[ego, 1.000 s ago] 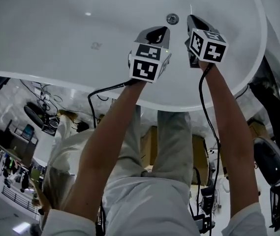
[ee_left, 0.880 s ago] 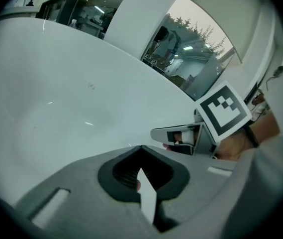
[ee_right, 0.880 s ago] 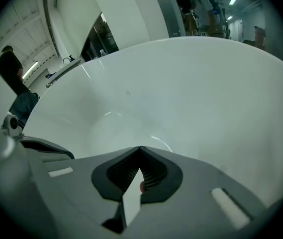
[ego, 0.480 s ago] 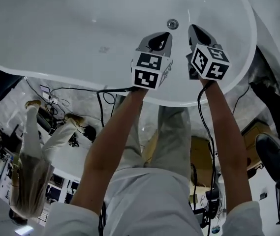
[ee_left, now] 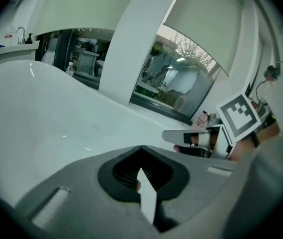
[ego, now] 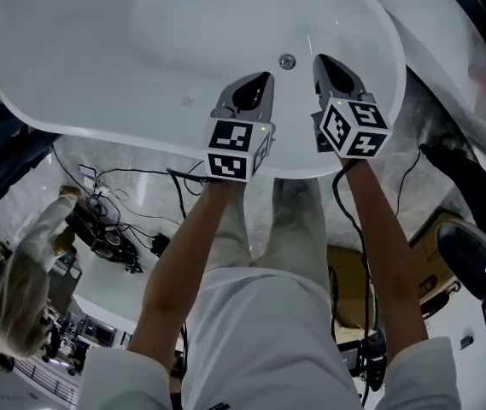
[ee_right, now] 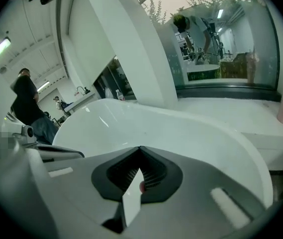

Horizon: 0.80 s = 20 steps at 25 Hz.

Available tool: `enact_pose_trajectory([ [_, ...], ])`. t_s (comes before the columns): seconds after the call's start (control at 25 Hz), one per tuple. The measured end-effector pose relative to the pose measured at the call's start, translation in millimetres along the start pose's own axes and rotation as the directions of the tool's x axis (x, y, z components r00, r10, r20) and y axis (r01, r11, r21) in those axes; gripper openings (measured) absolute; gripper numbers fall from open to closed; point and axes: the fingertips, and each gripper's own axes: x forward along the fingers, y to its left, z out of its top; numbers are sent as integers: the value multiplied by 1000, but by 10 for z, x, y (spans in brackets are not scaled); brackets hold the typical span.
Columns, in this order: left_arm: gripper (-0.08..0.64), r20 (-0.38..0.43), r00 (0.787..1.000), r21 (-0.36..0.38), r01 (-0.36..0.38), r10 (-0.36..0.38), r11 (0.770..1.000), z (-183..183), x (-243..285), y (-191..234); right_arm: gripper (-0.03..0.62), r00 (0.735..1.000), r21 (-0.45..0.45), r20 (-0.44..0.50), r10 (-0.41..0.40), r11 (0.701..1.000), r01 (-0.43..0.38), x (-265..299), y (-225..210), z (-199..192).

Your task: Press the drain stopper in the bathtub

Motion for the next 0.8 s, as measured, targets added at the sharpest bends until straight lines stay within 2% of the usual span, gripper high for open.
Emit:
enact_pose_trajectory([
  [0.24, 3, 58, 998, 15, 6, -7, 1000, 374, -418, -189, 5, 998, -14, 64, 30, 999, -29, -389, 355, 315],
  [0.44, 3, 121, 993, 5, -9, 8, 1000, 680, -756, -358, 5, 993, -62, 93, 67, 996, -61, -749, 589, 520],
  [0.6, 2, 167, 986, 16, -3, 0, 1000, 902, -1061, -603, 5, 989, -83, 123, 80, 994, -71, -1109, 715, 669],
  [0.8, 3, 182, 983, 50, 19, -28, 999, 1058, -1389, -991, 5, 983, -125, 152, 106, 988, -87, -1603, 804, 870],
])
